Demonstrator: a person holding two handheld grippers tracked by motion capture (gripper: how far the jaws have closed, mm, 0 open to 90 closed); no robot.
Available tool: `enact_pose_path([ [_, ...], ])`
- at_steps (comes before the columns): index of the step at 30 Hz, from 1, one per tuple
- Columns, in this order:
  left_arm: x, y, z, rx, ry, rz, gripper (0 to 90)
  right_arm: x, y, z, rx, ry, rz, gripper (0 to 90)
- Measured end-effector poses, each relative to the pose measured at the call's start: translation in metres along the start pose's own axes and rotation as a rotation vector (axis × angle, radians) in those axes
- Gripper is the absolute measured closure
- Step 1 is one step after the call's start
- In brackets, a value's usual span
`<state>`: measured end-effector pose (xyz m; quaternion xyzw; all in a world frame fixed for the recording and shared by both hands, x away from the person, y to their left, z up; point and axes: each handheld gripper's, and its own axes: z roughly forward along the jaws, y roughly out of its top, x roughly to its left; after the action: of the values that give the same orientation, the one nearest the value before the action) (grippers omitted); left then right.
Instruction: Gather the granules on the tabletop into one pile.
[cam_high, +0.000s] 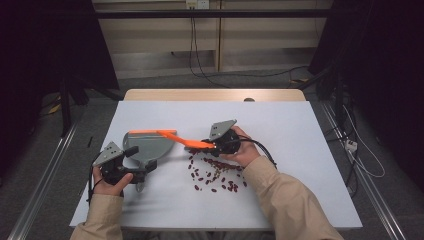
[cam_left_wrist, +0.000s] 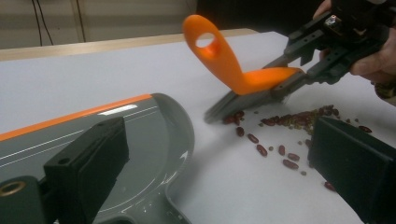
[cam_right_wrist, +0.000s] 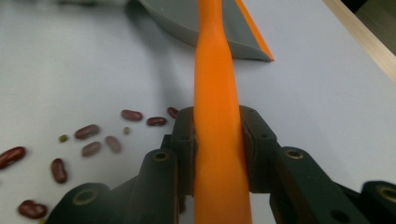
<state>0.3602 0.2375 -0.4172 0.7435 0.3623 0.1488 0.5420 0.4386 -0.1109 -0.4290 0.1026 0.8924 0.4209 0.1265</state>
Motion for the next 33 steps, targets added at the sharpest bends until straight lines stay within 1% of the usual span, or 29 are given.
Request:
enact_pose_path([
  [2, 0.000, 0.000, 0.000, 0.001, 0.001, 0.000, 5.0, 0.003, -0.001, -0.002, 0.001, 0.005, -0.013, 71.2],
  [4, 0.000, 0.000, 0.000, -0.005, 0.002, -0.005, 5.0, 0.006, -0.001, -0.005, -0.002, 0.021, -0.013, 71.2],
  [10, -0.001, 0.000, -0.001, -0.009, 0.002, -0.006, 5.0, 0.017, -0.002, -0.011, 0.000, 0.051, -0.035, 71.2],
  [15, -0.001, 0.000, -0.001, -0.007, 0.004, -0.005, 4.9, 0.025, -0.003, -0.016, -0.003, 0.064, -0.047, 71.3],
  [16, -0.001, 0.000, -0.001, -0.007, 0.004, -0.005, 5.0, 0.027, -0.003, -0.017, -0.001, 0.056, -0.049, 71.3],
  [18, -0.001, 0.000, -0.001, -0.007, 0.004, -0.005, 4.9, 0.028, -0.003, -0.018, -0.008, 0.055, -0.048, 71.3],
  [19, -0.001, 0.000, -0.001, -0.006, 0.003, -0.002, 4.9, 0.029, -0.003, -0.019, -0.009, 0.044, -0.048, 71.4],
  [20, -0.001, 0.000, -0.001, -0.005, 0.003, -0.002, 5.0, 0.029, -0.004, -0.020, -0.015, 0.044, -0.037, 71.4],
  [22, -0.002, 0.000, 0.000, -0.007, 0.001, -0.003, 5.0, 0.029, -0.004, -0.021, -0.021, 0.024, -0.033, 71.5],
  [23, -0.001, 0.000, 0.000, -0.007, 0.001, -0.001, 5.0, 0.028, -0.004, -0.022, -0.031, 0.023, -0.029, 71.5],
  [25, -0.001, 0.000, 0.000, -0.005, 0.004, -0.001, 5.0, 0.025, -0.003, -0.025, -0.060, 0.000, -0.002, 71.5],
  [26, -0.001, 0.000, 0.000, -0.005, 0.004, -0.002, 5.0, 0.023, -0.003, -0.027, -0.071, 0.000, 0.013, 71.5],
  [28, -0.001, 0.000, 0.000, -0.006, 0.003, -0.004, 4.9, 0.020, -0.001, -0.032, -0.106, -0.025, 0.051, 71.5],
  [29, -0.001, 0.000, 0.000, -0.004, 0.003, -0.003, 5.0, 0.018, 0.000, -0.035, -0.122, -0.030, 0.077, 71.5],
  [30, -0.001, 0.000, 0.000, -0.001, 0.003, -0.001, 4.9, 0.017, 0.000, -0.037, -0.135, -0.050, 0.107, 71.5],
  [31, -0.001, 0.000, 0.000, 0.000, 0.002, 0.000, 5.0, 0.016, 0.001, -0.039, -0.141, -0.071, 0.140, 71.5],
  [33, -0.001, 0.000, 0.001, 0.001, 0.003, 0.000, 5.0, 0.015, 0.003, -0.042, -0.150, -0.092, 0.189, 71.5],
])
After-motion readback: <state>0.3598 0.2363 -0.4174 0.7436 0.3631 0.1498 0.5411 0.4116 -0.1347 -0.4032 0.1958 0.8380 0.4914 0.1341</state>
